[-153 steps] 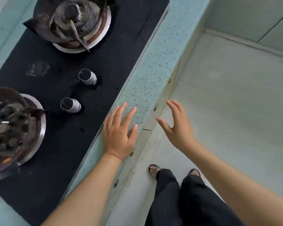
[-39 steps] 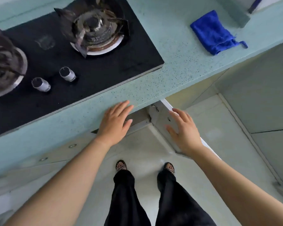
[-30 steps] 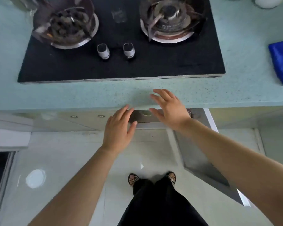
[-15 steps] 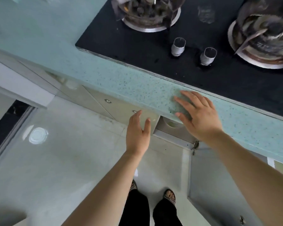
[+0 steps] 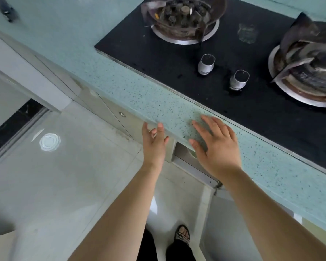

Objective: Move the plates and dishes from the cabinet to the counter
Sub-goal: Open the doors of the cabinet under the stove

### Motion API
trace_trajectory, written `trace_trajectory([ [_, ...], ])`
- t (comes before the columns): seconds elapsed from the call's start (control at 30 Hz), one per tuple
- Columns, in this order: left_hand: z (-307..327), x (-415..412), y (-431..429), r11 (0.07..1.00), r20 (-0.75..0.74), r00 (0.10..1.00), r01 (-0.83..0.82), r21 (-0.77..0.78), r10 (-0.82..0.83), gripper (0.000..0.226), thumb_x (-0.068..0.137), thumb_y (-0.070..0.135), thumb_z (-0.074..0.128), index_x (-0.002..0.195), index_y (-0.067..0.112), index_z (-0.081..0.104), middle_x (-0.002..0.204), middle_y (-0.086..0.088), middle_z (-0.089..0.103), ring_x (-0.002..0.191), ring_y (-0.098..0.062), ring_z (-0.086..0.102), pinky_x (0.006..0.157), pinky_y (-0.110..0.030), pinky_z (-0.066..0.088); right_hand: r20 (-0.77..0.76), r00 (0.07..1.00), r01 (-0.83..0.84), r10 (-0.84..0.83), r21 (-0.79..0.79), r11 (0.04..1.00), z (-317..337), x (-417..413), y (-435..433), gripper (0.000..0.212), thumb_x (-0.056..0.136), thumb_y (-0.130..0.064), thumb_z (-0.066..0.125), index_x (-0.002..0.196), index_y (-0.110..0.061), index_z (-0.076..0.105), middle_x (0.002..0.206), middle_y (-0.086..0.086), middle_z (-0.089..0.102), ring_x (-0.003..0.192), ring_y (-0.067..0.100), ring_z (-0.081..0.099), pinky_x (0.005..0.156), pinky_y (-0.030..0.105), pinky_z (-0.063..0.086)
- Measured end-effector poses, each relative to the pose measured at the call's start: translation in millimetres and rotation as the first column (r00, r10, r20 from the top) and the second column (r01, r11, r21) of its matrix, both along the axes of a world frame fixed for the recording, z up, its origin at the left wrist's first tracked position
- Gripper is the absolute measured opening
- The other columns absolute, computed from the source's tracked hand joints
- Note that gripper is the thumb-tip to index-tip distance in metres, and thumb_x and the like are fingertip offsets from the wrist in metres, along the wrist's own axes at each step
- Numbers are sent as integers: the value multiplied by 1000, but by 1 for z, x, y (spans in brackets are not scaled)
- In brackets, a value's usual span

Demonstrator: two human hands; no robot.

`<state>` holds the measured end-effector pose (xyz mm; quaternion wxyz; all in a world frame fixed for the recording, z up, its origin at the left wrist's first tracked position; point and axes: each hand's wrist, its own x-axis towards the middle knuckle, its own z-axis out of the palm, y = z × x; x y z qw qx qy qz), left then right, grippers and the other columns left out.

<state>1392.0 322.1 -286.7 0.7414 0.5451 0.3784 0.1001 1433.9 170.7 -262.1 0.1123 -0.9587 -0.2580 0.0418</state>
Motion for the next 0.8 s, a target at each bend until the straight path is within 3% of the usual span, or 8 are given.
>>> trace_trajectory([
  [0.1, 0, -7, 3, 999, -51, 999, 14, 51, -11, 70, 92, 35, 52, 148, 23, 12, 121, -1, 43, 111, -10, 55, 83, -18, 48, -12, 1000, -15, 15, -13, 1000, 1, 0, -1, 51, 93, -52, 33, 140, -33, 32, 152, -5, 27, 141, 19, 19, 115, 38, 7],
  [0.2, -1, -22, 10, 985, -139, 990, 5, 171, 19, 69, 91, 29, 57, 147, 27, 17, 108, -1, 49, 87, 0, 57, 89, -29, 50, -54, 998, -37, 37, -8, 999, 4, -2, -2, 54, 92, -53, 29, 142, -32, 29, 154, -7, 22, 143, 18, 13, 116, 36, 0],
  [0.27, -5, -32, 17, 961, -227, 972, -3, 277, 68, 68, 90, 28, 58, 146, 29, 19, 100, -5, 54, 88, -13, 60, 95, -35, 48, -71, 996, -46, 45, -2, 999, 6, -3, 1, 55, 92, -51, 28, 142, -29, 30, 154, -8, 22, 144, 16, 11, 117, 38, -2],
  [0.37, -6, -43, 27, 934, -286, 950, -11, 358, 121, 63, 92, 25, 55, 146, 26, 22, 93, -9, 58, 100, -24, 57, 100, -33, 41, -85, 994, -67, 68, 9, 998, 9, -3, 19, 53, 95, -46, 34, 142, -23, 33, 154, -5, 22, 144, 17, 10, 116, 39, -6],
  [0.43, -7, -51, 34, 918, -296, 949, 20, 397, 107, 61, 92, 21, 53, 145, 25, 23, 72, 2, 48, 86, -22, 57, 85, -24, 43, -91, 985, -147, 149, 22, 989, 10, -4, 42, 56, 94, -49, 28, 142, -21, 33, 155, -3, 21, 144, 18, 10, 116, 37, -7],
  [0.53, -10, -62, 48, 882, -313, 943, 53, 467, 109, 58, 92, 18, 50, 144, 23, 26, 59, 3, 38, 58, -6, 52, 57, -8, 38, -96, 965, -244, 244, 10, 970, 9, -1, 85, 57, 94, -49, 24, 143, -22, 30, 155, -1, 20, 144, 19, 11, 117, 38, -3],
  [0.63, -15, -78, 65, 861, -335, 931, 46, 507, 147, 52, 94, 27, 49, 144, 24, 31, 55, -4, 37, 52, -8, 48, 57, 0, 36, -72, 965, -255, 253, -16, 967, 4, 8, 126, 52, 97, -43, 29, 144, -22, 28, 155, -1, 20, 144, 20, 12, 117, 42, 1],
  [0.8, -20, -102, 93, 788, -348, 930, 124, 602, 120, 51, 93, 29, 49, 142, 34, 34, 54, -5, 32, 52, -15, 37, 57, -7, 38, -11, 957, -290, 290, -16, 957, 2, 27, 183, 48, 97, -36, 33, 142, -17, 31, 153, 1, 25, 141, 23, 18, 115, 40, 7],
])
